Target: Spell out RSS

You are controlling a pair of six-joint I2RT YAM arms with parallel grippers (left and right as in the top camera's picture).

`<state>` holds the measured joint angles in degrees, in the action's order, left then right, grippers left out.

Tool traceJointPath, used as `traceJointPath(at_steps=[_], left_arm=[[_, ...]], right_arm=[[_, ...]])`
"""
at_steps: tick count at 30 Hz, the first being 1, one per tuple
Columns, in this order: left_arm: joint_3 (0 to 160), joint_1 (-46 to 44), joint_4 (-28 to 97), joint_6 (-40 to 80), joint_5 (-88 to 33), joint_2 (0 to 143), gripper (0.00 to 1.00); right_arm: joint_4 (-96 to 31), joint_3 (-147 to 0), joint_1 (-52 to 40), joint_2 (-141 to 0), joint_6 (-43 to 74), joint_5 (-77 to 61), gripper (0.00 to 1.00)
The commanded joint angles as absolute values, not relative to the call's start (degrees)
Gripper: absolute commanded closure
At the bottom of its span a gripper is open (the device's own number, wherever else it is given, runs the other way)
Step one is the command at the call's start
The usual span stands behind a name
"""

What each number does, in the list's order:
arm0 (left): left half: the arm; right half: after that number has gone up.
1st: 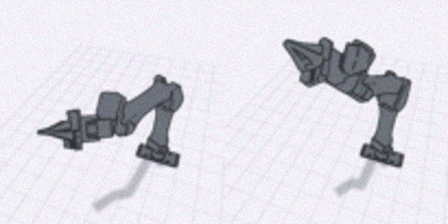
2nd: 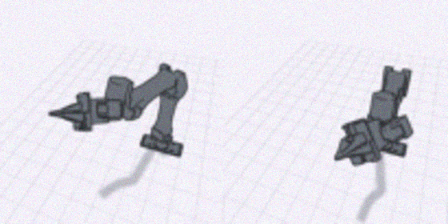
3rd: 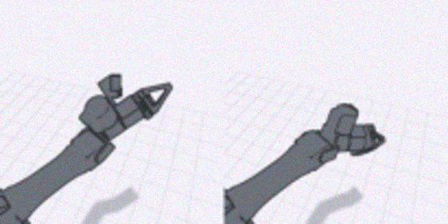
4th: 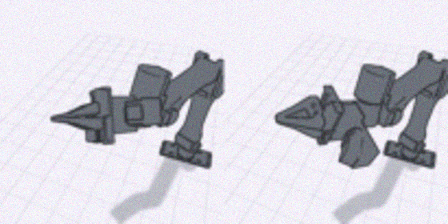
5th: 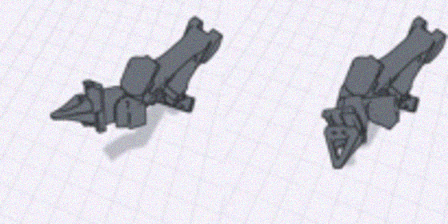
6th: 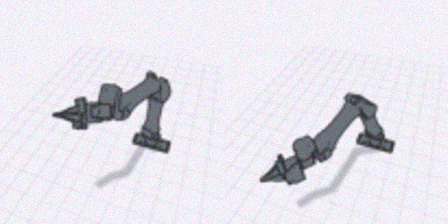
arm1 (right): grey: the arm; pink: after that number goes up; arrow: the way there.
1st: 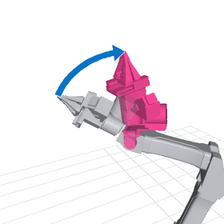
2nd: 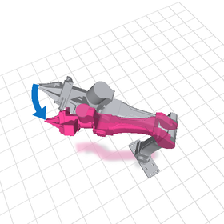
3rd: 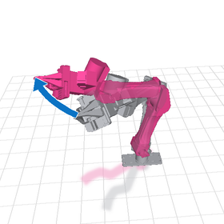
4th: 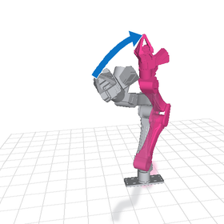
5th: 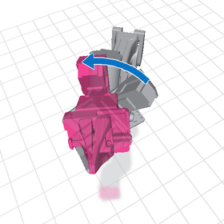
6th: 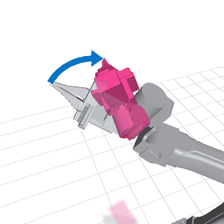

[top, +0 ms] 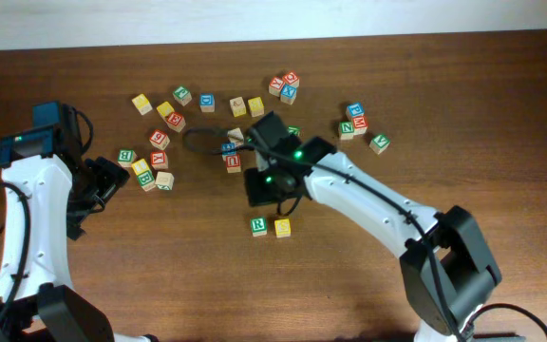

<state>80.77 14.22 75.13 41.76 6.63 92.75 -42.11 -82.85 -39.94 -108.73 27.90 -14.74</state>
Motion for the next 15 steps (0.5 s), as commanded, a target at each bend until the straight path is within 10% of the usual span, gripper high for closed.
traceJointPath(at_steps=[1,15], left_arm=[[80.51,14.41,75.07,41.3,6.87,93.06,0.01],[80.51,14.41,75.07,41.3,6.87,93.06,0.01]], right_arm=[[-41.63,-83.81,-43.77,-111.33,29.28,-12.82,0.96],[-36.6,-83.81,-49.5,-117.95,33.82,-4.49,0.96]])
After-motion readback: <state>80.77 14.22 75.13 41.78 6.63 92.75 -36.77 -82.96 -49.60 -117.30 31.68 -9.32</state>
